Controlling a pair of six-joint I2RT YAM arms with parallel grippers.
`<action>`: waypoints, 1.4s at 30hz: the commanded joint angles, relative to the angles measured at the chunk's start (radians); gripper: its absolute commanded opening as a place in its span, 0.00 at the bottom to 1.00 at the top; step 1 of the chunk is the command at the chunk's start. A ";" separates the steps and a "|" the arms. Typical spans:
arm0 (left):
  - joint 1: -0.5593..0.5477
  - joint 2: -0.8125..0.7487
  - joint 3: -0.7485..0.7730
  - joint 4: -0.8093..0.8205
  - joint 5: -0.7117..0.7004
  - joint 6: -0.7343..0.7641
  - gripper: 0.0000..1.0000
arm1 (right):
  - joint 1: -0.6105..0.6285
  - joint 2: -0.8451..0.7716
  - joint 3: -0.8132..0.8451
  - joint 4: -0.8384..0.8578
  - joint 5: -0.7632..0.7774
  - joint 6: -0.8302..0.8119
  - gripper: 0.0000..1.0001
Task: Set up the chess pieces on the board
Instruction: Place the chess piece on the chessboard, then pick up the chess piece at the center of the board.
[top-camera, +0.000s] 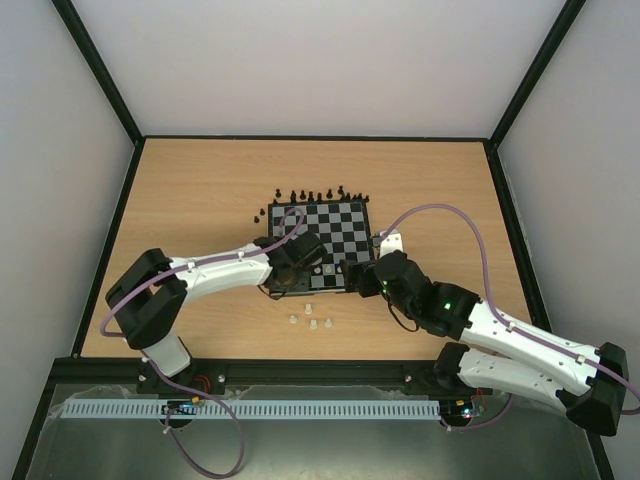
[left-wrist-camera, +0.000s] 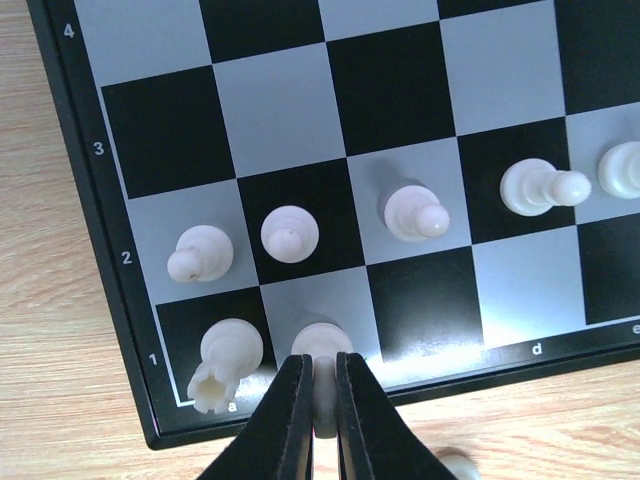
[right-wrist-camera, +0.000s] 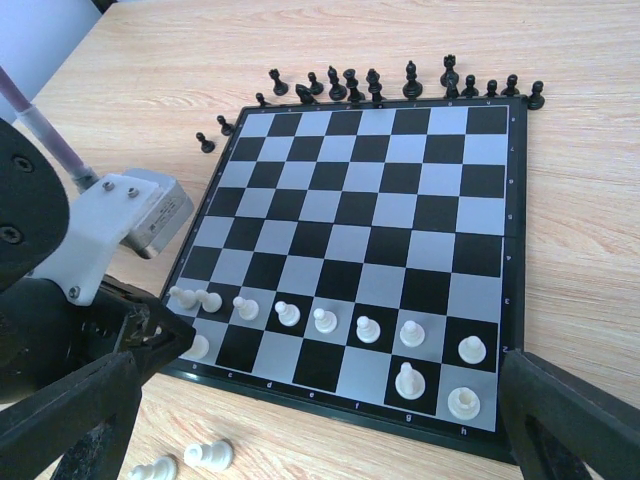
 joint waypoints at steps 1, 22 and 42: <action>0.011 0.031 -0.003 0.015 0.011 0.022 0.02 | -0.002 -0.008 -0.001 -0.019 0.008 0.014 0.99; 0.014 -0.003 0.028 -0.020 -0.008 0.024 0.21 | -0.003 -0.008 -0.002 -0.016 -0.001 0.012 0.99; -0.080 -0.343 -0.113 -0.078 0.032 -0.031 0.49 | -0.002 0.061 -0.005 -0.001 0.035 0.013 0.99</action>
